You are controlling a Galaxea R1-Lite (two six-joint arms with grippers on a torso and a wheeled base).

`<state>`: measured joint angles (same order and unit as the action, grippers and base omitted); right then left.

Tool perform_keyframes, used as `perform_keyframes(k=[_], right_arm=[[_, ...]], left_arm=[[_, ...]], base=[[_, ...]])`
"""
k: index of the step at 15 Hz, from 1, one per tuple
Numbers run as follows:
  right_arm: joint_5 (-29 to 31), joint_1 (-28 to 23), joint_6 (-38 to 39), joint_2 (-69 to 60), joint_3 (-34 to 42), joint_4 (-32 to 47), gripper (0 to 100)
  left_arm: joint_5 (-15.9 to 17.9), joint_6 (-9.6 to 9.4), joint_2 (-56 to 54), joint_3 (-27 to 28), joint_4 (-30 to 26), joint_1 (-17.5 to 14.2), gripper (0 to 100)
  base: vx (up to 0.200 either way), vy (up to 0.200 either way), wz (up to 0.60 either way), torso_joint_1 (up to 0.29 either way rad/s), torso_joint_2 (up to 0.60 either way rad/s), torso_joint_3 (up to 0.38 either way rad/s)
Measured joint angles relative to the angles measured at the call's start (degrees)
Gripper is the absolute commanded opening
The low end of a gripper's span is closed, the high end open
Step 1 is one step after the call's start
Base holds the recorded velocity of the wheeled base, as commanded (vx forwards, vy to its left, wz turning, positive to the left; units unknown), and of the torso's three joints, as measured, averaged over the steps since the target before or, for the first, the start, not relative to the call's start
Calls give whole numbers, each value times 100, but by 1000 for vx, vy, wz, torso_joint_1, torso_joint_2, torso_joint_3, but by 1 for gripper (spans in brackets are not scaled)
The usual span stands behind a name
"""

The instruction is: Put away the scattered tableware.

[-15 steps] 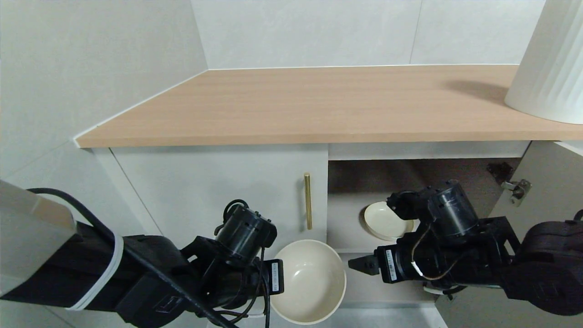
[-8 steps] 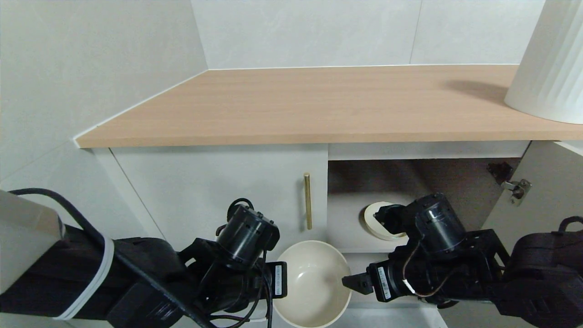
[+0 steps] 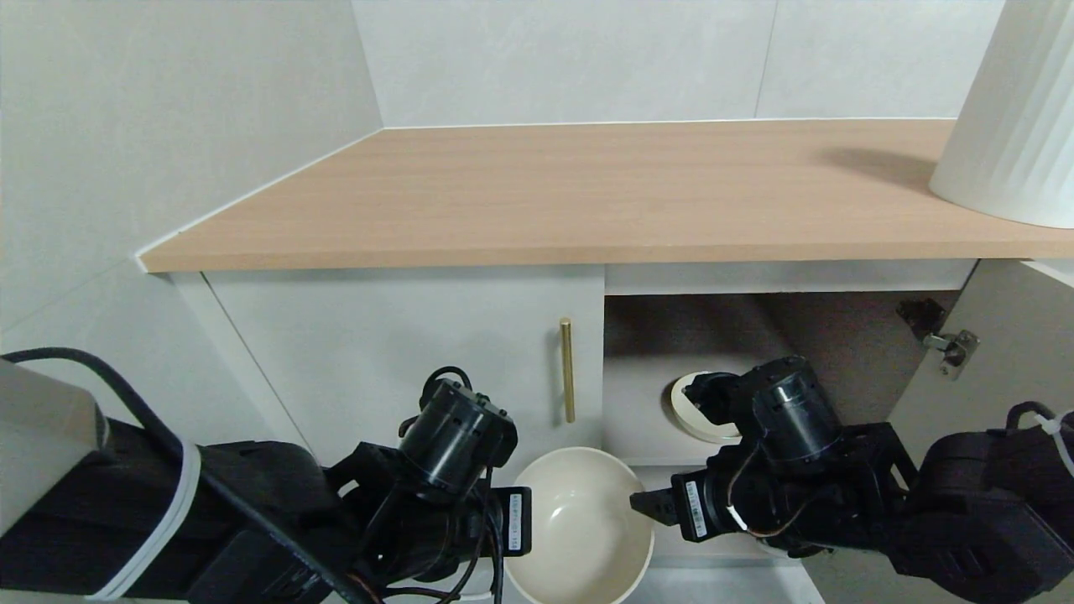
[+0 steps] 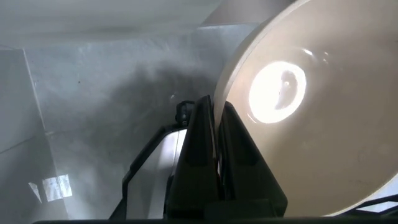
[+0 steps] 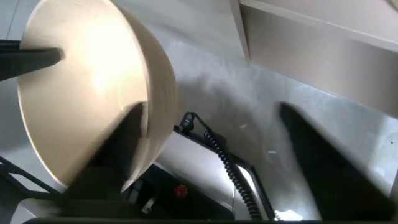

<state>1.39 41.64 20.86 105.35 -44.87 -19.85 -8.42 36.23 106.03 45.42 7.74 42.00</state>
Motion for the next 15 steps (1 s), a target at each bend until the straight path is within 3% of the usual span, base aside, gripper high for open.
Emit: perform_keyframes(k=[11, 12, 15], right_arm=[[-5, -2, -1, 30, 6, -7, 0], [0, -5, -4, 30, 6, -7, 0], [60, -22, -6, 33, 12, 30, 0]], left_arm=[[9, 2, 9, 0, 11, 1, 0], [11, 0, 9, 2, 6, 1, 100], [-33, 2, 6, 0, -79, -10, 100]], base=[[0, 0, 0, 0, 0, 0], [0, 0, 0, 0, 0, 0], [0, 0, 0, 0, 0, 0]])
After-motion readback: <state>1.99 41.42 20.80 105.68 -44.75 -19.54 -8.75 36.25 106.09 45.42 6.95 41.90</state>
